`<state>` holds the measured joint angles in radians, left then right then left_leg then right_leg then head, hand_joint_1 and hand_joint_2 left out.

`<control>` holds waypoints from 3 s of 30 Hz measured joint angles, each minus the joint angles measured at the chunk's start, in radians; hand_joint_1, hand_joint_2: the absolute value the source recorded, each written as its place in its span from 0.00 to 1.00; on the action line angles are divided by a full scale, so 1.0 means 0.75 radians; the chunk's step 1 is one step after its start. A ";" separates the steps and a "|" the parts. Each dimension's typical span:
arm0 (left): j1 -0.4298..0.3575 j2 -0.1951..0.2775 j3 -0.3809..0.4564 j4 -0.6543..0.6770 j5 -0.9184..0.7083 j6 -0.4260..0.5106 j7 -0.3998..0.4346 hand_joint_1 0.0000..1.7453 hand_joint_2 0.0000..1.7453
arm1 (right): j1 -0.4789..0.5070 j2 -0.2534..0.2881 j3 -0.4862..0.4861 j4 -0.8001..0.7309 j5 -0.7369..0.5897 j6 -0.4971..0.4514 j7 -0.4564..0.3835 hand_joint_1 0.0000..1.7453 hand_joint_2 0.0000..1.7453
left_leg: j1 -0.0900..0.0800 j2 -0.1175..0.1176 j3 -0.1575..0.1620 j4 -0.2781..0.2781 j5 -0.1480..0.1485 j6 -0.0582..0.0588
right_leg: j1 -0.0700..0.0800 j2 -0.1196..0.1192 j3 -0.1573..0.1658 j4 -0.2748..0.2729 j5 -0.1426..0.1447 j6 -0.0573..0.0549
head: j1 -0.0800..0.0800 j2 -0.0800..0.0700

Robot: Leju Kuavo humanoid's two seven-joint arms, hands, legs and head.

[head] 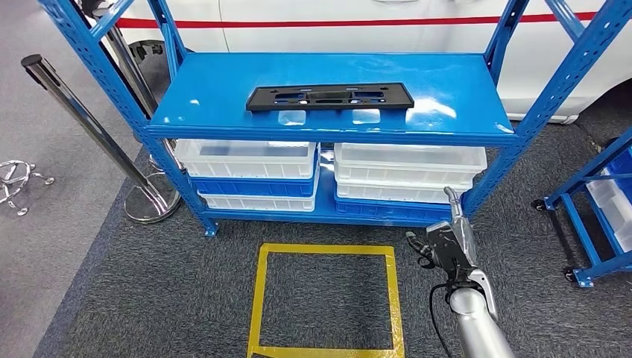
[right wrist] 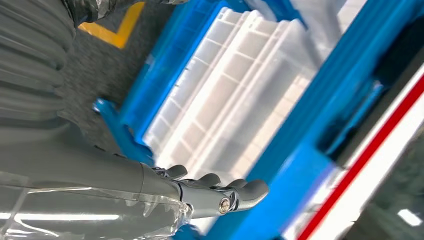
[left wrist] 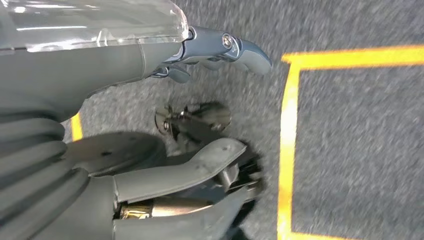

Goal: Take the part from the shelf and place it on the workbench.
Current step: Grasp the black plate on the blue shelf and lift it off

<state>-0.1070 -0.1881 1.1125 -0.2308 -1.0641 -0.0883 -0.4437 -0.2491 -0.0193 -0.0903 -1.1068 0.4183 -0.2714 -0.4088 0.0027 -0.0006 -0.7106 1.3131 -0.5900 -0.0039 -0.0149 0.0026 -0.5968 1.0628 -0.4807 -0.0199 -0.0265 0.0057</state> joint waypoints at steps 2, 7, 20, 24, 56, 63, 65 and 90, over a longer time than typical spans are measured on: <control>0.000 0.000 -0.002 0.002 0.001 -0.006 0.027 0.00 0.00 | -0.012 -0.006 0.044 -0.031 0.038 -0.004 0.017 0.00 1.00 | -0.003 0.000 0.038 -0.089 0.070 0.014 | 0.004 0.002 0.001 0.000 0.000 0.000 | 0.000 0.000; -0.008 0.002 -0.011 0.003 -0.009 -0.031 0.046 0.00 0.00 | -0.057 -0.030 0.171 -0.107 0.204 -0.038 0.091 0.00 1.00 | -0.031 -0.001 0.166 -0.371 0.170 0.051 | 0.003 0.002 -0.003 -0.006 0.005 0.012 | 0.000 0.000; -0.033 -0.003 -0.084 0.003 -0.066 -0.013 0.009 0.00 0.00 | -0.252 -0.086 0.565 -0.236 0.458 0.123 0.336 0.00 1.00 | -0.016 0.001 0.182 -0.401 0.186 0.057 | -0.006 -0.002 -0.051 0.066 0.013 0.056 | 0.002 0.000; -0.040 -0.004 -0.097 0.003 -0.069 -0.004 0.005 0.00 0.00 | -0.281 -0.085 0.623 -0.236 0.422 0.158 0.349 0.00 1.00 | -0.017 -0.001 0.164 -0.378 0.175 0.035 | 0.002 -0.001 -0.025 -0.005 0.023 0.026 | 0.000 0.000; -0.059 -0.015 -0.181 0.007 -0.095 -0.025 0.055 0.00 0.00 | -0.398 -0.084 0.826 -0.049 1.019 -0.072 0.584 0.00 1.00 | -0.007 -0.003 0.141 -0.357 0.173 0.017 | -0.002 0.004 -0.041 0.000 0.034 0.018 | 0.000 0.000; -0.065 -0.020 -0.226 0.007 -0.111 -0.004 0.062 0.00 0.00 | -0.397 -0.092 0.802 0.071 1.106 -0.165 0.537 0.00 1.00 | 0.005 -0.003 -0.001 -0.047 0.055 -0.006 | 0.000 0.000 -0.038 -0.003 0.036 -0.001 | 0.000 0.000; -0.068 -0.020 -0.236 0.007 -0.111 -0.002 0.064 0.00 0.00 | -0.403 -0.098 0.800 0.107 1.147 -0.166 0.552 0.00 1.00 | 0.003 -0.003 0.075 -0.208 0.139 0.007 | 0.001 0.002 -0.036 -0.003 0.036 -0.001 | 0.000 0.000; -0.074 -0.021 -0.264 0.007 -0.063 -0.012 0.067 0.00 0.00 | -0.412 -0.098 0.709 0.182 1.030 -0.111 0.555 0.00 1.00 | 0.003 -0.003 0.057 -0.143 0.067 -0.010 | -0.013 0.003 0.005 0.000 -0.012 0.001 | -0.001 0.000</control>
<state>-0.1622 -0.2041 0.9147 -0.2255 -1.1116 -0.0973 -0.3935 -0.5579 -0.0928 0.4416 -0.9707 1.1906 -0.3545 0.0073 0.0047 -0.0031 -0.6682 1.2060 -0.5397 -0.0112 -0.0246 0.0046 -0.5931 1.0630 -0.4895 -0.0189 -0.0270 0.0057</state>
